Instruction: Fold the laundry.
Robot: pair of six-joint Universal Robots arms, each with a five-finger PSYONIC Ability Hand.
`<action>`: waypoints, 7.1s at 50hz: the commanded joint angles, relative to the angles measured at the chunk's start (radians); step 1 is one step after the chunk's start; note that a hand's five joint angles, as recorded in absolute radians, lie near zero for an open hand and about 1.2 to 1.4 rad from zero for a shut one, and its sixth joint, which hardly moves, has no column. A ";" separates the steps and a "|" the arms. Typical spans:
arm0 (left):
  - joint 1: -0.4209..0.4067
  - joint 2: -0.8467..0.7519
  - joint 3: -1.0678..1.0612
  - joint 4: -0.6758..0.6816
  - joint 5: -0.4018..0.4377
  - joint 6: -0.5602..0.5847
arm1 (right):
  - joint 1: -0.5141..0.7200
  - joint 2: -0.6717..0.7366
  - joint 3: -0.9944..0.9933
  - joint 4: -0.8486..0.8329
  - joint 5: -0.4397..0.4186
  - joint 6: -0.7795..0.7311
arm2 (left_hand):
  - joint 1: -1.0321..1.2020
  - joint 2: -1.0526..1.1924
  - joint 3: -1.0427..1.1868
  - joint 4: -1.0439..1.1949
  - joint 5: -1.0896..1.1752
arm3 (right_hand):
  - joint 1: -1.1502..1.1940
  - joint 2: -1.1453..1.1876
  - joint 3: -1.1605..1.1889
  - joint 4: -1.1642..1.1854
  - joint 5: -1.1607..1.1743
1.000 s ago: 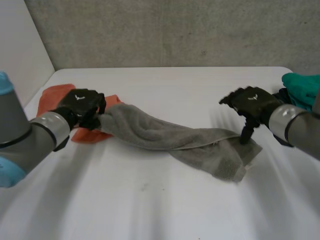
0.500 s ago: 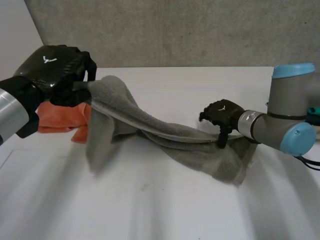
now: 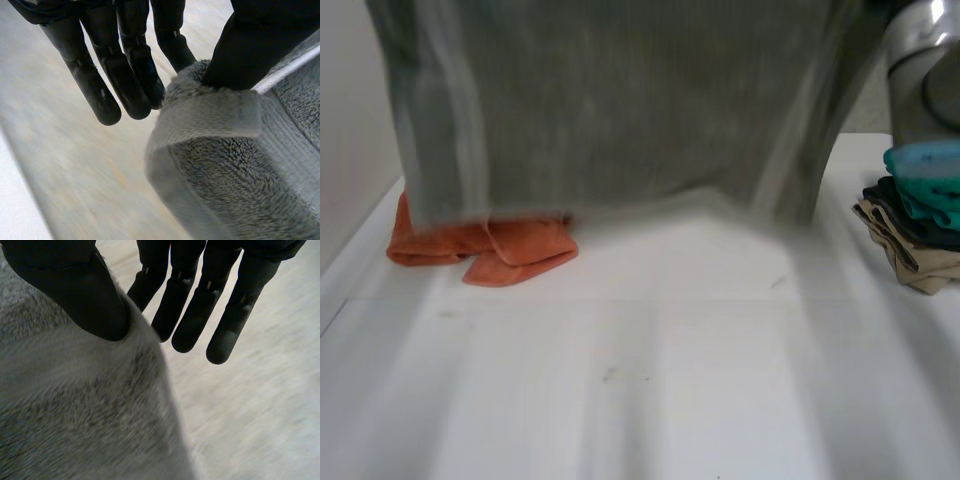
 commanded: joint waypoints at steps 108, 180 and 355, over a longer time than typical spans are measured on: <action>-0.209 -0.238 -0.208 -0.219 -0.247 0.473 | -0.065 -0.081 0.393 0.306 -0.005 -0.147 | -0.948 -1.023 -1.020 -1.025 -0.973 | -0.937 -0.999 -1.010 -1.020 -0.979; -0.110 0.149 -0.799 -0.055 -0.056 0.180 | 0.223 -0.169 0.764 0.078 -0.407 -0.418 | -0.948 -1.023 -1.020 -1.025 -0.973 | 0.284 0.222 0.211 0.202 0.243; -0.413 -0.362 -0.363 -0.453 -0.247 0.286 | 0.364 0.224 0.254 0.687 0.026 0.384 | -0.948 -1.023 -1.020 -1.025 -0.973 | -0.937 -0.999 -1.010 -1.020 -0.979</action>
